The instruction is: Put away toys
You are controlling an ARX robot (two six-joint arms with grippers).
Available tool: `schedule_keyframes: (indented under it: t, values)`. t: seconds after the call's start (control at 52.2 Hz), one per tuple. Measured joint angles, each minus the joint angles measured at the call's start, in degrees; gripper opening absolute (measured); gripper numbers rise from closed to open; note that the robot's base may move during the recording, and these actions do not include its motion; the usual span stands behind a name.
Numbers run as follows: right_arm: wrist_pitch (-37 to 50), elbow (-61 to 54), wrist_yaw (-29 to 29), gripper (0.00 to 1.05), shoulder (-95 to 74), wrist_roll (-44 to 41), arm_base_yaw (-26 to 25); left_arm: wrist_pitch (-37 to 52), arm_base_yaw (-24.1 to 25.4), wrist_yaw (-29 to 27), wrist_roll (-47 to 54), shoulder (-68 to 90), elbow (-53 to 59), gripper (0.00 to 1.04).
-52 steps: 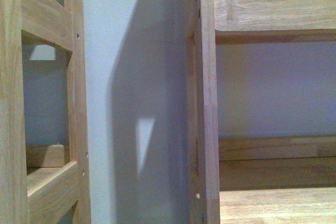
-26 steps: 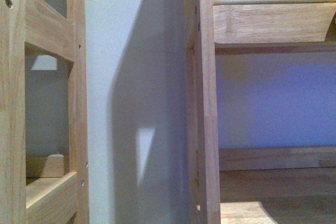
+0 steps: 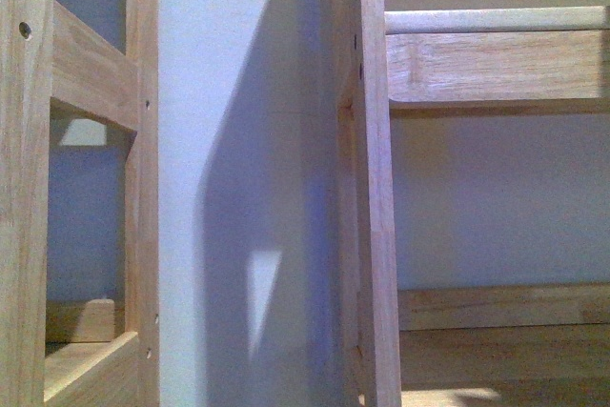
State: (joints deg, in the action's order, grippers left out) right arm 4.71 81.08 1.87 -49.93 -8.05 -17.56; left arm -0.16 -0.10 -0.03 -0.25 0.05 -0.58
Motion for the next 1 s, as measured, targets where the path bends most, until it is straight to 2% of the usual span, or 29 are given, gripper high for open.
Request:
schedule_keyframes:
  t: [0.058, 0.096, 0.153, 0.307, 0.69, 0.882, 0.997]
  values:
    - [0.46, 1.88, 5.62, 0.06, -1.90, 5.92, -7.34, 0.00, 0.00, 0.00, 0.00, 0.00, 0.00, 0.98]
    - [1.01, 2.95, 7.26, 0.06, -3.10, 8.37, -9.68, 0.00, 0.00, 0.00, 0.00, 0.00, 0.00, 0.98]
    - [1.70, 4.70, 8.17, 0.06, -5.42, 11.02, -11.23, 0.00, 0.00, 0.00, 0.00, 0.00, 0.00, 0.98]
    - [2.58, 10.10, 9.79, 0.06, -11.93, 15.98, -10.97, 0.00, 0.00, 0.00, 0.00, 0.00, 0.00, 0.98]
    - [3.54, 19.43, 9.42, 0.06, -26.60, 20.13, -2.54, 0.00, 0.00, 0.00, 0.00, 0.00, 0.00, 0.98]
    - [4.11, 23.10, 6.71, 0.06, -31.61, 19.80, 4.33, 0.00, 0.00, 0.02, 0.00, 0.00, 0.00, 0.98]
    - [5.38, 25.57, 4.07, 0.06, -35.93, 19.32, 10.36, 0.00, 0.00, 0.00, 0.00, 0.00, 0.00, 0.98]
